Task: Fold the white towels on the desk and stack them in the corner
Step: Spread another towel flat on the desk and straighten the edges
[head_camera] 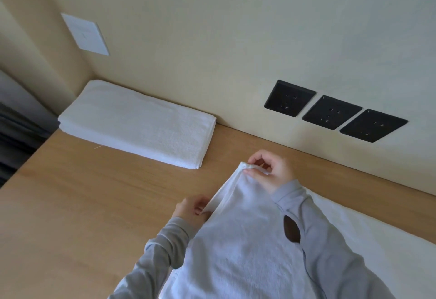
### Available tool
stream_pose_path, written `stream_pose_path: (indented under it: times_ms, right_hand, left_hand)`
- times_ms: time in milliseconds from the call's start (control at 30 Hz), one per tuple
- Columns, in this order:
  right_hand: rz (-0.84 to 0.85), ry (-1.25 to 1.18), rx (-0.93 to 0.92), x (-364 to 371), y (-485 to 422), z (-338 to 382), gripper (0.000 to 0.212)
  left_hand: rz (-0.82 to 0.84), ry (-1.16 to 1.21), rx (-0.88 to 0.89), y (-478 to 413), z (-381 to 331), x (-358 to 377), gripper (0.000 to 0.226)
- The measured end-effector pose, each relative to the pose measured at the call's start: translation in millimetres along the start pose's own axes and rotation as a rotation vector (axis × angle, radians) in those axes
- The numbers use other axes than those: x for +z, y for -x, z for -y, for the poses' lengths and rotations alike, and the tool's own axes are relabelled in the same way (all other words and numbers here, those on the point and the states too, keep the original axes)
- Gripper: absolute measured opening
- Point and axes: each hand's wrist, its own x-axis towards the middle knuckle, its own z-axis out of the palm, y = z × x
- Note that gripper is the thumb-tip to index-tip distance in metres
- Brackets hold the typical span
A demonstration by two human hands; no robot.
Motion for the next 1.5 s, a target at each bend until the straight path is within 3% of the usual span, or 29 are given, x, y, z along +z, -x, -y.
stream_pose_path:
  times_ms: [100, 167, 267, 400, 533, 700, 900, 1067, 1167, 1267, 1333, 1400, 1500]
  right_hand:
    - [-0.018, -0.032, 0.039, 0, -8, -5, 0.031]
    - [0.010, -0.055, 0.072, 10, -16, -8, 0.032]
    - [0.024, -0.041, 0.120, 24, -27, -15, 0.031]
    - [0.060, -0.017, 0.162, 37, -41, -23, 0.029]
    - [0.075, -0.007, 0.182, 46, -50, -34, 0.028]
    - [0.082, 0.020, 0.243, 63, -61, -47, 0.017]
    - [0.181, 0.294, 0.319, 83, -63, -56, 0.008]
    - [0.241, 0.379, 0.163, 86, -57, -58, 0.010]
    - [0.250, 0.463, 0.102, 93, -54, -63, 0.012]
    - [0.225, 0.568, 0.074, 98, -57, -69, 0.020]
    - [0.229, 0.635, 0.064, 97, -59, -72, 0.027]
    - [0.218, 0.774, 0.068, 94, -59, -75, 0.038]
    - [0.075, 0.914, 0.061, 91, -50, -76, 0.047]
  left_hand:
    - [-0.046, -0.108, 0.089, 19, 21, -3, 0.038]
    - [-0.186, -0.189, 0.231, 35, 38, -3, 0.058]
    - [-0.183, -0.224, 0.423, 55, 51, 9, 0.049]
    - [-0.055, -0.077, 0.272, 59, 57, 12, 0.007]
    - [0.003, -0.168, 0.015, 64, 62, 6, 0.043]
    - [0.126, -0.165, -0.106, 87, 92, 1, 0.032]
    - [-0.093, 0.038, -0.102, 118, 110, 9, 0.034]
    - [-0.143, 0.053, -0.004, 141, 114, 17, 0.039]
    - [-0.166, -0.044, -0.016, 144, 120, 18, 0.049]
    - [-0.439, -0.274, 0.139, 144, 123, 27, 0.073]
    - [-0.580, -0.418, 0.181, 144, 125, 33, 0.075]
    - [-0.658, -0.490, 0.144, 145, 124, 36, 0.076]
    - [-0.712, -0.540, -0.004, 149, 114, 45, 0.072]
